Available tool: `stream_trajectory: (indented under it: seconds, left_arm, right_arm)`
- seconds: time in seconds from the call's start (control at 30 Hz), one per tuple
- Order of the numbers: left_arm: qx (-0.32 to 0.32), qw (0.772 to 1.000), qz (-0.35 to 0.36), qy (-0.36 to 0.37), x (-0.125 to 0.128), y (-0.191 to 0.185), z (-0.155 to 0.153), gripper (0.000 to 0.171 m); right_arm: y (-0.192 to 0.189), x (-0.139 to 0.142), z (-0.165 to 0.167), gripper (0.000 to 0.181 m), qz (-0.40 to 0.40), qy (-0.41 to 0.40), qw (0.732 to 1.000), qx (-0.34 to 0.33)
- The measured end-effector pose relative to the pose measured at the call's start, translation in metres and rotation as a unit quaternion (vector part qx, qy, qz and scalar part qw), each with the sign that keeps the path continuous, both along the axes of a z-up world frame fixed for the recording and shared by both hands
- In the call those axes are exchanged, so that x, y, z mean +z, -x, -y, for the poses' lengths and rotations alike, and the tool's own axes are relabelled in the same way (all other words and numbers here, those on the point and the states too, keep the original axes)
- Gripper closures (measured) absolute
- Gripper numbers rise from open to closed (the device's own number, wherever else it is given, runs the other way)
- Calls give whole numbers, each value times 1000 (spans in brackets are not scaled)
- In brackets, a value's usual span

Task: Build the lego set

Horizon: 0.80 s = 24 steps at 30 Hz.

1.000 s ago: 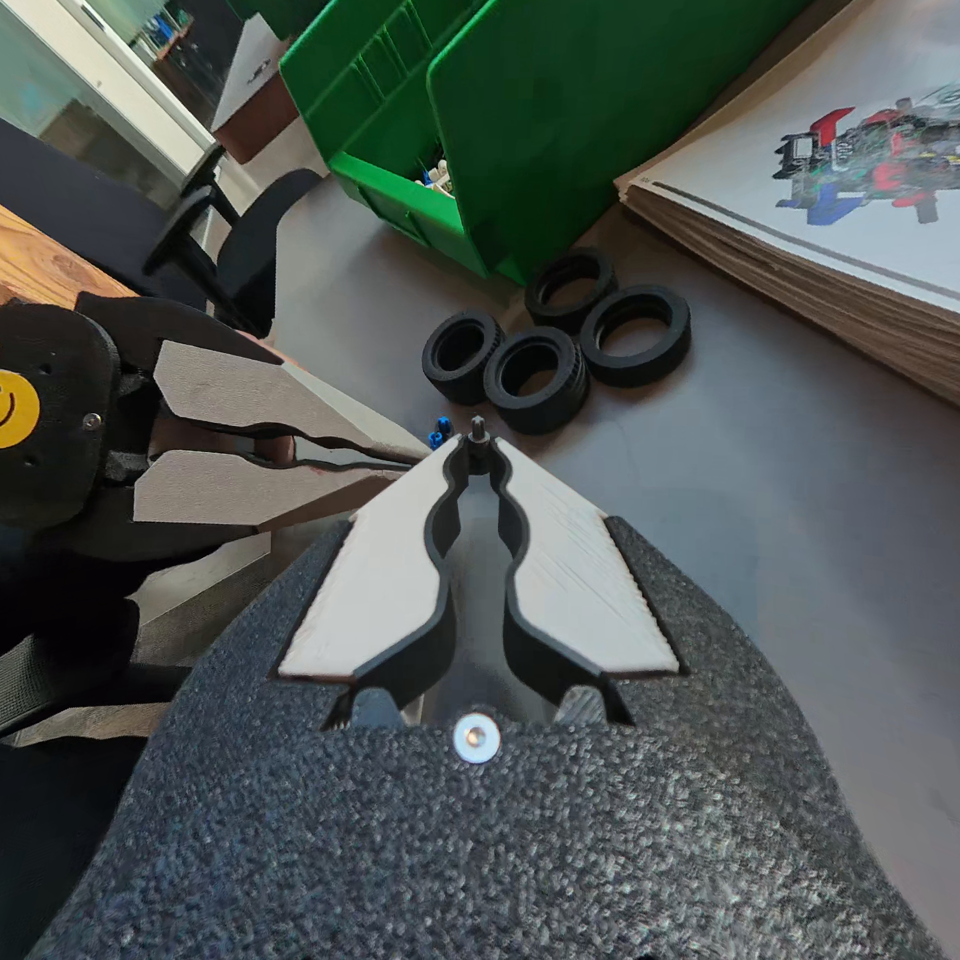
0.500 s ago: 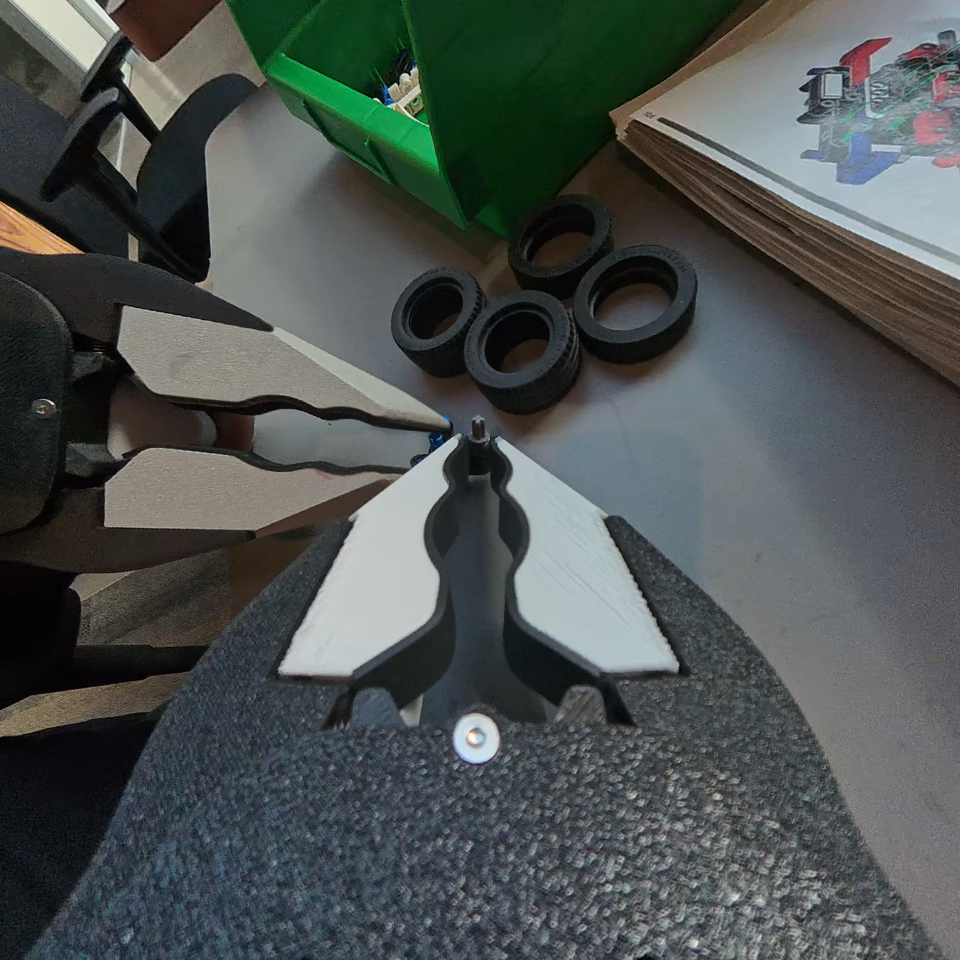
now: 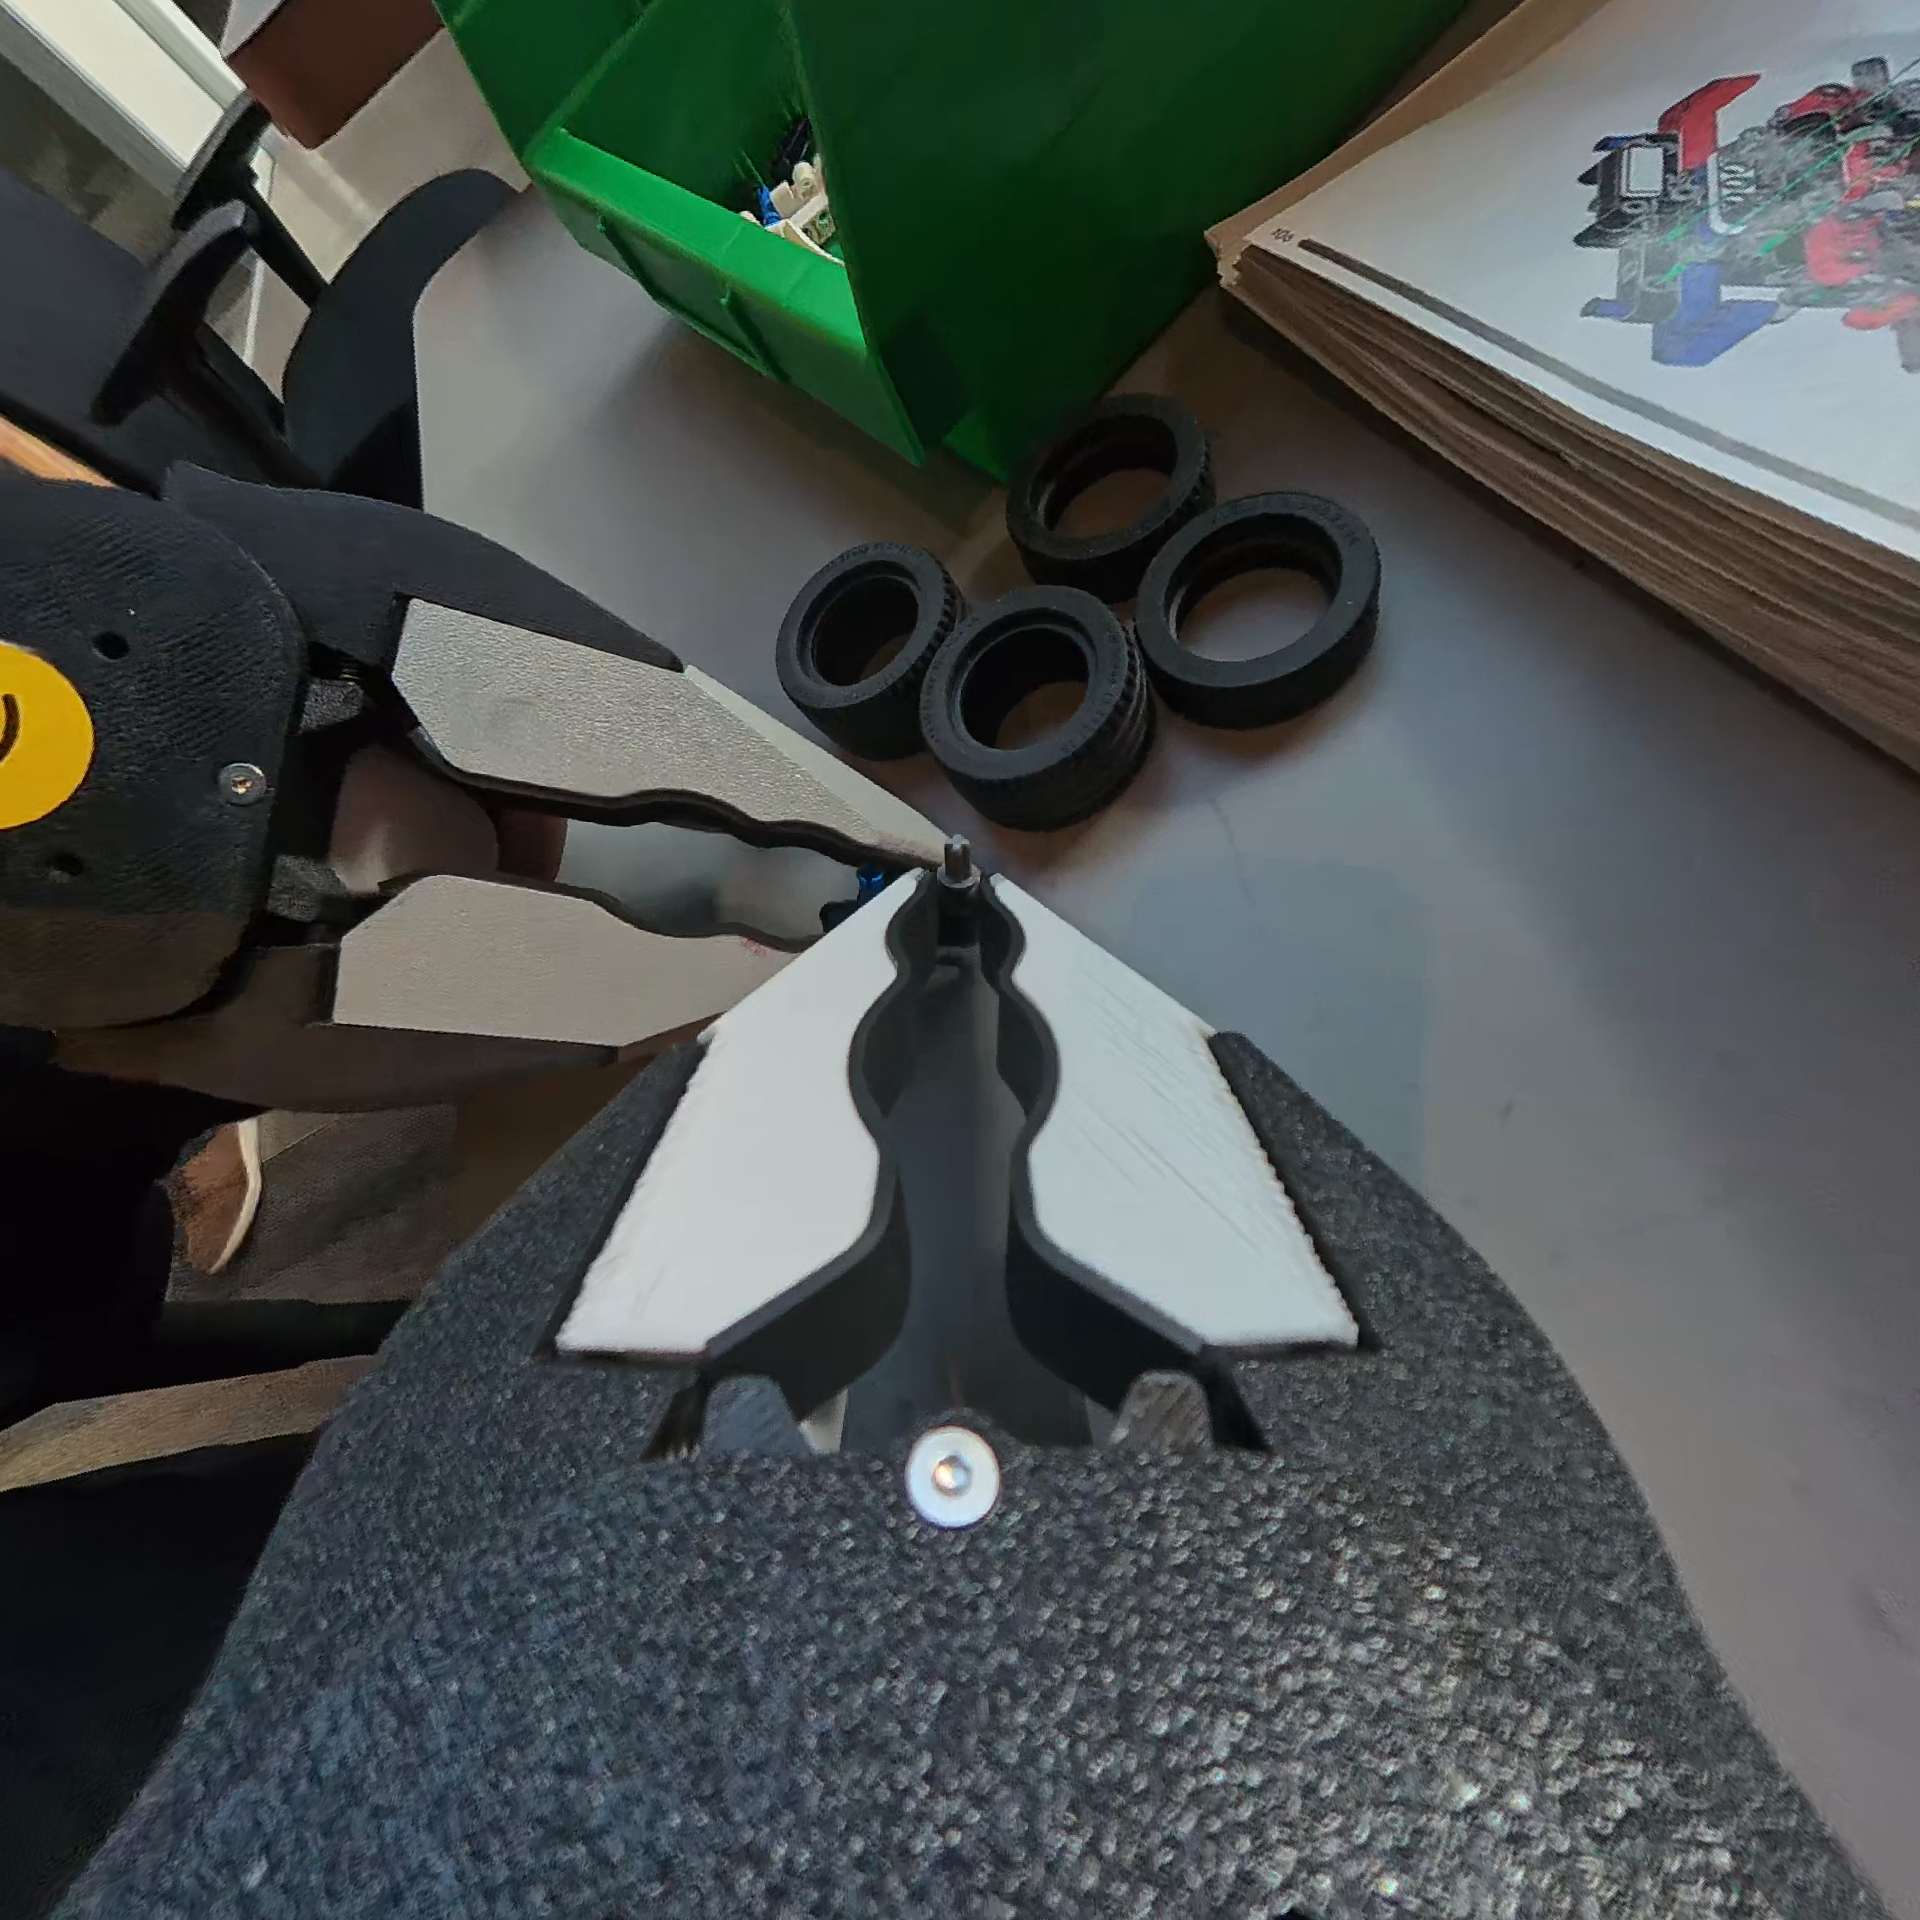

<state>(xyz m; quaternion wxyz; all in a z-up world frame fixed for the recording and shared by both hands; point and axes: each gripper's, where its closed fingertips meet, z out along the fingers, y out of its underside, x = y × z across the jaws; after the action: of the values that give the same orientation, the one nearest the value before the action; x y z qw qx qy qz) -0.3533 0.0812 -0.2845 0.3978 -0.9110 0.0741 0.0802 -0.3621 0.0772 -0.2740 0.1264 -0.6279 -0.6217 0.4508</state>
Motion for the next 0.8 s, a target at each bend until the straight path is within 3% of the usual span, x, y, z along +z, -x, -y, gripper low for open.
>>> stream_trajectory:
  seconds: [0.23, 0.8]
  left_arm:
    - [10, 998, -62, -28, 9, 1, -2, 158]
    - [21, 996, -85, -29, 8, 1, 3, 156]
  right_arm:
    - [1, -1, -2, 175, 6, 20, 1000, -6]
    - [2, -3, -2, 175, 16, 43, 999, 0]
